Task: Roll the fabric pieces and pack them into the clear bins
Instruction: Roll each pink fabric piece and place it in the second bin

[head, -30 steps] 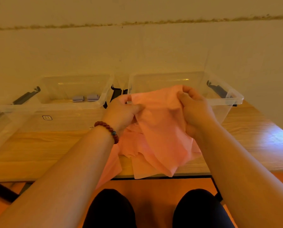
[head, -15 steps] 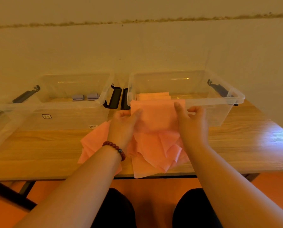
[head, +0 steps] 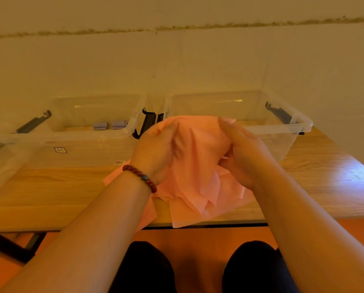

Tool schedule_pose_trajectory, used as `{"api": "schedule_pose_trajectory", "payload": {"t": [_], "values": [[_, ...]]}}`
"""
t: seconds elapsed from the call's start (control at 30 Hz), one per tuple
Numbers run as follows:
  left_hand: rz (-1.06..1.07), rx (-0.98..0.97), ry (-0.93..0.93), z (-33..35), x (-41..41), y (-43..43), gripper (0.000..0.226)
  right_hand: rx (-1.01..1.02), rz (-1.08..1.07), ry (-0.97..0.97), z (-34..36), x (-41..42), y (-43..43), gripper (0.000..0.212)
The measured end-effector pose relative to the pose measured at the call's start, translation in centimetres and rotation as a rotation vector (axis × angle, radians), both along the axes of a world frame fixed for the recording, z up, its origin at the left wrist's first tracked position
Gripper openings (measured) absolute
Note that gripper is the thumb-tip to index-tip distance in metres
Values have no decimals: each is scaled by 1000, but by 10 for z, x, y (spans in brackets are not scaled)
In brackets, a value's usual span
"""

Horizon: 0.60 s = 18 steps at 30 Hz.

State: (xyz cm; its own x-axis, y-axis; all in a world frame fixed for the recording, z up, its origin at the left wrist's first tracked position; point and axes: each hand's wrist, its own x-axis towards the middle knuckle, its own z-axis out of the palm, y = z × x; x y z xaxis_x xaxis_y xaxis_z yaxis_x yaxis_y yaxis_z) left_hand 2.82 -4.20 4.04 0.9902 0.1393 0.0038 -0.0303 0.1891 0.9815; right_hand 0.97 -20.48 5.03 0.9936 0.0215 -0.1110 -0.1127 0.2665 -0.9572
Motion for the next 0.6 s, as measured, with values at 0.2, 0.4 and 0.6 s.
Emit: {"api": "schedule_pose_trajectory", "payload": {"t": [0.2,0.4,0.6], "values": [[-155,71,-21,7,10,8,16,-115,-235,-144,1,16,-7,18],[206,552,-136,3,22,4,15,-616,-452,-244,-2,38,-11,9],[411,605,-87,-13,25,2,40,-697,-546,-308,-14,33,-3,33]]}}
